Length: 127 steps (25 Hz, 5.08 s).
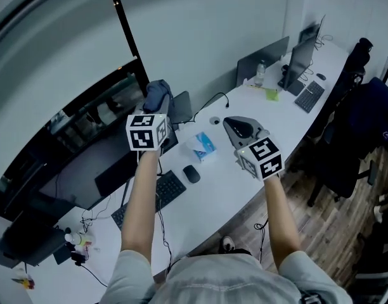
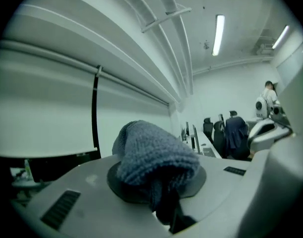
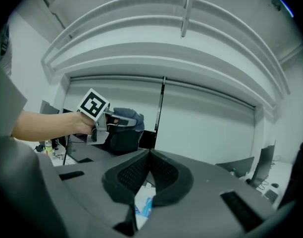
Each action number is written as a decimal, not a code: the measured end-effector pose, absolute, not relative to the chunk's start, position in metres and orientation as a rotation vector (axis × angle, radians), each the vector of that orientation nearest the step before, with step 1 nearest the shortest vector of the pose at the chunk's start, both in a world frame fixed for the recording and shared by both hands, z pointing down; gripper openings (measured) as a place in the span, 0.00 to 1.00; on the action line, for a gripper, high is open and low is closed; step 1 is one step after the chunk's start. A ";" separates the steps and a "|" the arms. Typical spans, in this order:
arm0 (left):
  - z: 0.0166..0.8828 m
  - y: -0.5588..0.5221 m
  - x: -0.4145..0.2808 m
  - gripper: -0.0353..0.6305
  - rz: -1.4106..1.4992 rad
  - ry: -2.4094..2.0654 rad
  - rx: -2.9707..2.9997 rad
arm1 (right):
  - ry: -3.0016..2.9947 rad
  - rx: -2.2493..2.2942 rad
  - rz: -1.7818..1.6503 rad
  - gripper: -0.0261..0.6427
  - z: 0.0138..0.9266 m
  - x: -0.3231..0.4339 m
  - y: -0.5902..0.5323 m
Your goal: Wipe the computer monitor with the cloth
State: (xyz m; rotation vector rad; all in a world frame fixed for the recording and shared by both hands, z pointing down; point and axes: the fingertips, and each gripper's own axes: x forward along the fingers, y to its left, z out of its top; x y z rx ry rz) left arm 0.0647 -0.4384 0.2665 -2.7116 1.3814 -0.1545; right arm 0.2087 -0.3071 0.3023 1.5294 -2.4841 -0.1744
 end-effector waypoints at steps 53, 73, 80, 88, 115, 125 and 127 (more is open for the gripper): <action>0.307 -0.310 -0.323 0.13 -0.128 2.220 -2.239 | -2.774 0.935 -0.202 0.04 0.315 -0.088 -0.298; 0.317 -0.239 -0.472 0.13 -0.177 2.363 -2.091 | -2.821 0.786 -0.206 0.04 0.329 -0.214 -0.281; 0.325 -0.220 -0.513 0.13 -0.225 2.416 -2.022 | -2.819 0.757 -0.203 0.04 0.337 -0.245 -0.272; 0.346 -0.223 -0.527 0.13 -0.295 2.411 -2.035 | -2.803 0.752 -0.191 0.04 0.349 -0.263 -0.268; 0.476 -0.240 -0.486 0.13 -0.560 2.321 -2.277 | -2.670 0.757 -0.040 0.04 0.437 -0.258 -0.273; 0.547 -0.242 -0.480 0.13 -0.550 2.428 -2.387 | -2.611 0.773 0.030 0.04 0.482 -0.251 -0.277; 0.565 -0.242 -0.478 0.13 -0.564 2.447 -2.415 | -2.599 0.770 0.042 0.04 0.490 -0.251 -0.277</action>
